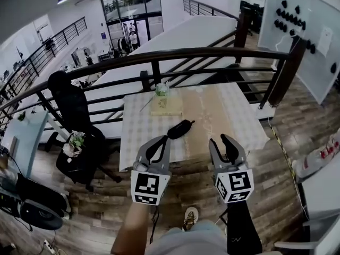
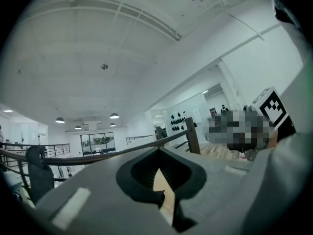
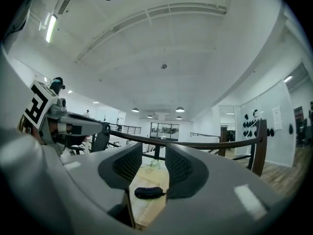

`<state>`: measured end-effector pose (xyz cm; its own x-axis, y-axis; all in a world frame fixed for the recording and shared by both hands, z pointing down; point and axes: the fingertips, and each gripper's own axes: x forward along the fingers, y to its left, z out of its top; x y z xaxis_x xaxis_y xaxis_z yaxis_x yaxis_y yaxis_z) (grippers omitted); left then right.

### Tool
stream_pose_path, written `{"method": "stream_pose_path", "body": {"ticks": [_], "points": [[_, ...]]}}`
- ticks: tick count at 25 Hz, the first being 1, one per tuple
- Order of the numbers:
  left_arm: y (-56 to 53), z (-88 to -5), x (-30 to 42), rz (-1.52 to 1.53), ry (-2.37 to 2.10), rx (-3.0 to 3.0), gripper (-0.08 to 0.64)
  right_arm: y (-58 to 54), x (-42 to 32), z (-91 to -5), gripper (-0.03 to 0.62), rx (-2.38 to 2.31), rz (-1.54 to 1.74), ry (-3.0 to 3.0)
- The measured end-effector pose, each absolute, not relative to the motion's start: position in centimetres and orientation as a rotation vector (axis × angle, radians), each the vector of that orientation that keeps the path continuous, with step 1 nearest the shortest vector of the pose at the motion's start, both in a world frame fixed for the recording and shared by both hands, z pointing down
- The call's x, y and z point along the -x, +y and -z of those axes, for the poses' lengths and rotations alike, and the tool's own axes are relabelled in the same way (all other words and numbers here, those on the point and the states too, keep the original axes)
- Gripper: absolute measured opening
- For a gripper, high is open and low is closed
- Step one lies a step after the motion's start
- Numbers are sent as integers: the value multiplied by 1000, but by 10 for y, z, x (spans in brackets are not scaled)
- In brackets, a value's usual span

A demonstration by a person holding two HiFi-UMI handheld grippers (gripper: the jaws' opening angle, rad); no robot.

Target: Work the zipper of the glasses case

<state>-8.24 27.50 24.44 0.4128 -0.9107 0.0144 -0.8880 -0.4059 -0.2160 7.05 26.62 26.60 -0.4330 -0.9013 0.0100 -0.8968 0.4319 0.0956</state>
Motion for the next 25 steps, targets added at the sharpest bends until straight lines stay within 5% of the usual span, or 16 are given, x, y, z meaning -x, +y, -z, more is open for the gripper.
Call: {"method": "stream_pose_path", "body": {"ticks": [25], "points": [[159,-256,43,248,1600,2424,9,152,-99,-307,170,-1553,-51,-2709]]}}
